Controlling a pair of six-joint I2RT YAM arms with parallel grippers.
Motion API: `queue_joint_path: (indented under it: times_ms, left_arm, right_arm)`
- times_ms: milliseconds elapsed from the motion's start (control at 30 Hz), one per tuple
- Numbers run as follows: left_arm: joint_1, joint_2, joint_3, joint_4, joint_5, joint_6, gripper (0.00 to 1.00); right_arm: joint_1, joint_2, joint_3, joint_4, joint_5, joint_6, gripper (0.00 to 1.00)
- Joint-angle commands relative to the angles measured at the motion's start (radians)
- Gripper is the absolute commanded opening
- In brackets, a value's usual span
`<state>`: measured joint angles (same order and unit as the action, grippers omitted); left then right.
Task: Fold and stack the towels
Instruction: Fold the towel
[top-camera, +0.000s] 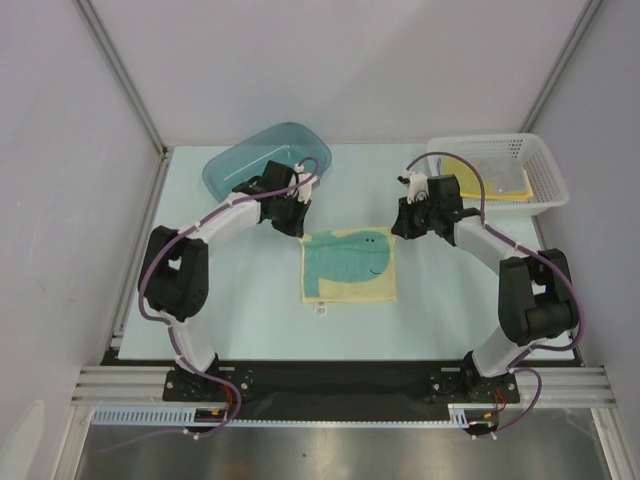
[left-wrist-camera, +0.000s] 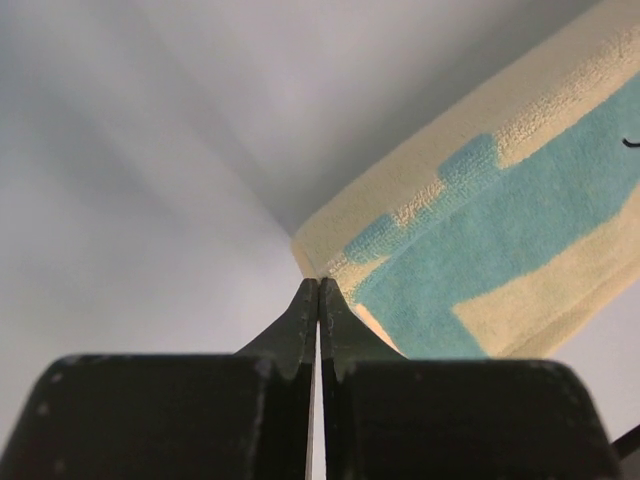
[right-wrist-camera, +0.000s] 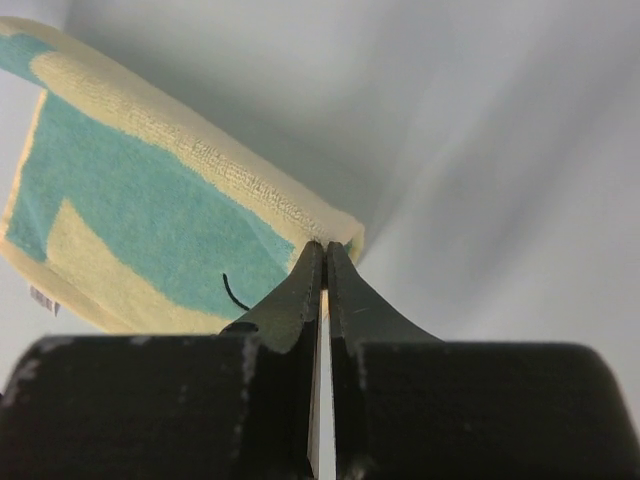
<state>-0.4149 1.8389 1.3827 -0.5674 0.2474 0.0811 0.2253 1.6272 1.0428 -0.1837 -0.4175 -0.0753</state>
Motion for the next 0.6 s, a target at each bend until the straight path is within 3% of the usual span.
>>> queue_joint_path:
  times_ms: [0,567]
  left_arm:
    - [-0.004,-0.107,-0.034,0.018,-0.017,-0.012,0.0]
    - [-0.07,-0.234,-0.232,0.014,-0.043,-0.099,0.0]
  right_arm:
    - [0.014,-0.084,-0.038,0.052,0.14,0.014,0.0]
    - [0.152,-0.257,-0.181,-0.019,0.39,0.146,0.0]
